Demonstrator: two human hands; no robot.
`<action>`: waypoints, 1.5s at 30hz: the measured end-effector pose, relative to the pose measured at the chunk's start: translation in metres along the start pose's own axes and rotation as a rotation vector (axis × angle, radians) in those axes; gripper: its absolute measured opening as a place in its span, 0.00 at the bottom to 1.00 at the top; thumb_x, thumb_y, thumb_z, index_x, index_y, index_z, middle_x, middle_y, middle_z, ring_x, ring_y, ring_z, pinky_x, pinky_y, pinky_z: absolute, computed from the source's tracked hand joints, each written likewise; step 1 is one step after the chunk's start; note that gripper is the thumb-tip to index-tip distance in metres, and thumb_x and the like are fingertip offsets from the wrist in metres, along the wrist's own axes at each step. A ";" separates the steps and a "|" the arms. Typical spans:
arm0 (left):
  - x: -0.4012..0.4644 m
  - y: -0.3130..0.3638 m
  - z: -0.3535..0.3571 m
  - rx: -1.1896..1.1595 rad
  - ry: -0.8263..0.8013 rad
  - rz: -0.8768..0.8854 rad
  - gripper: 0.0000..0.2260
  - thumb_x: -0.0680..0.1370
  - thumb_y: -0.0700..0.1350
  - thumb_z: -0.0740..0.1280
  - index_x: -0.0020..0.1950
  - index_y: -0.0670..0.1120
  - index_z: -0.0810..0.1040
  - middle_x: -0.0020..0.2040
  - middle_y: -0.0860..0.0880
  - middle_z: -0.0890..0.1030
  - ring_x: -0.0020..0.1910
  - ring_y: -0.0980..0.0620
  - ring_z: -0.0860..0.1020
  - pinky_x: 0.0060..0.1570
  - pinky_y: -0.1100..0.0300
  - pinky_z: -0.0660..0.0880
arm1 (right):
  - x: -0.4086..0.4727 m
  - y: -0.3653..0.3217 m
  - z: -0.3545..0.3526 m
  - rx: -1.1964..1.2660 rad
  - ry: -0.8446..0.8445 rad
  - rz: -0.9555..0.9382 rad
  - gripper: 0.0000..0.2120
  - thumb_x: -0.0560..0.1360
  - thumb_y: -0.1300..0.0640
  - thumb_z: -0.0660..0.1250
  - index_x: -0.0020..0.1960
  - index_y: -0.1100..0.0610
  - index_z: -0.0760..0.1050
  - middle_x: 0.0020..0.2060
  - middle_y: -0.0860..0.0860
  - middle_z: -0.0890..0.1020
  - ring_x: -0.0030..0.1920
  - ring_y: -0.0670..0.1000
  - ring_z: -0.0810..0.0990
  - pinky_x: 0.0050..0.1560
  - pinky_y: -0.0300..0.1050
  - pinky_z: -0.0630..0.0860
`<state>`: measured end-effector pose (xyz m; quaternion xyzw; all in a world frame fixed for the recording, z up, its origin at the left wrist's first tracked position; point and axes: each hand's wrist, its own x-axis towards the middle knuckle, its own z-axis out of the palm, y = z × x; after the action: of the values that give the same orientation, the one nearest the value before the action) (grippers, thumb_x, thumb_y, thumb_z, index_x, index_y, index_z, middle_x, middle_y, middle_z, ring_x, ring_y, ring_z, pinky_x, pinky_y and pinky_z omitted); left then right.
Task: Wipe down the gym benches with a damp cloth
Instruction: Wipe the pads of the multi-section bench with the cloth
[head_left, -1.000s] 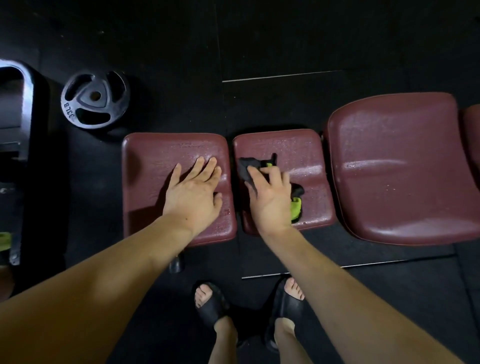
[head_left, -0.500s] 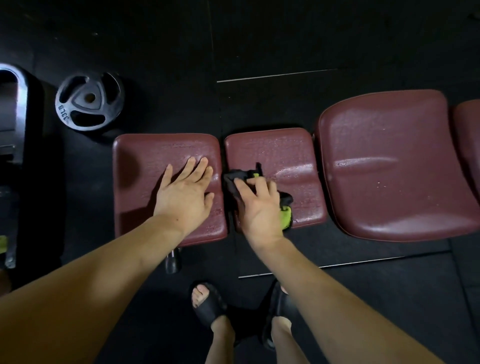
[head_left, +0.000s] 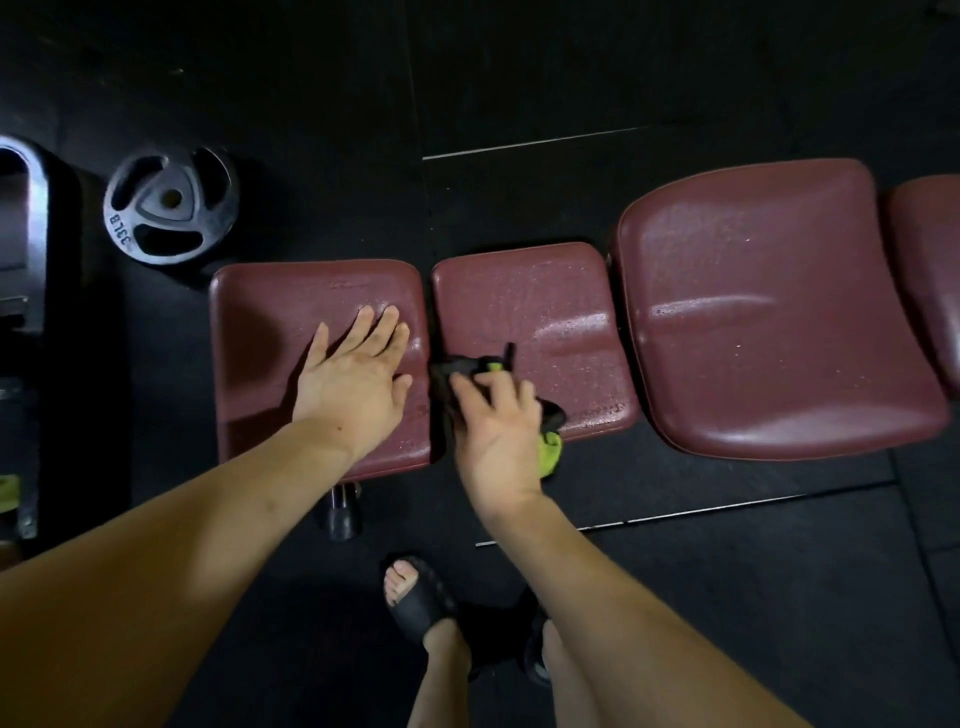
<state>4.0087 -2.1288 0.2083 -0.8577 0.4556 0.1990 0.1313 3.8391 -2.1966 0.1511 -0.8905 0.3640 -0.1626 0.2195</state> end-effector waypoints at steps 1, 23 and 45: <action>-0.001 0.000 0.000 0.006 0.004 0.004 0.28 0.85 0.55 0.50 0.84 0.52 0.50 0.84 0.55 0.44 0.83 0.53 0.41 0.81 0.41 0.45 | -0.004 0.001 -0.001 0.019 -0.028 -0.059 0.23 0.71 0.65 0.75 0.65 0.55 0.82 0.56 0.57 0.80 0.50 0.62 0.75 0.46 0.55 0.74; -0.004 0.012 0.004 0.096 -0.017 -0.058 0.27 0.85 0.52 0.47 0.84 0.51 0.45 0.84 0.54 0.40 0.82 0.52 0.38 0.77 0.31 0.41 | -0.013 0.031 -0.023 0.056 -0.168 -0.213 0.16 0.77 0.61 0.73 0.64 0.55 0.81 0.56 0.56 0.78 0.50 0.61 0.73 0.47 0.57 0.76; -0.008 0.122 -0.046 -0.245 0.047 0.041 0.27 0.83 0.48 0.57 0.82 0.53 0.57 0.84 0.50 0.56 0.83 0.48 0.52 0.80 0.38 0.44 | 0.047 0.149 -0.150 0.128 -0.177 0.334 0.13 0.80 0.58 0.72 0.64 0.55 0.79 0.57 0.54 0.80 0.58 0.58 0.76 0.60 0.48 0.72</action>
<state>3.9131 -2.2095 0.2476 -0.8623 0.4480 0.2359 0.0107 3.7181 -2.3660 0.2088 -0.8128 0.4749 -0.0679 0.3306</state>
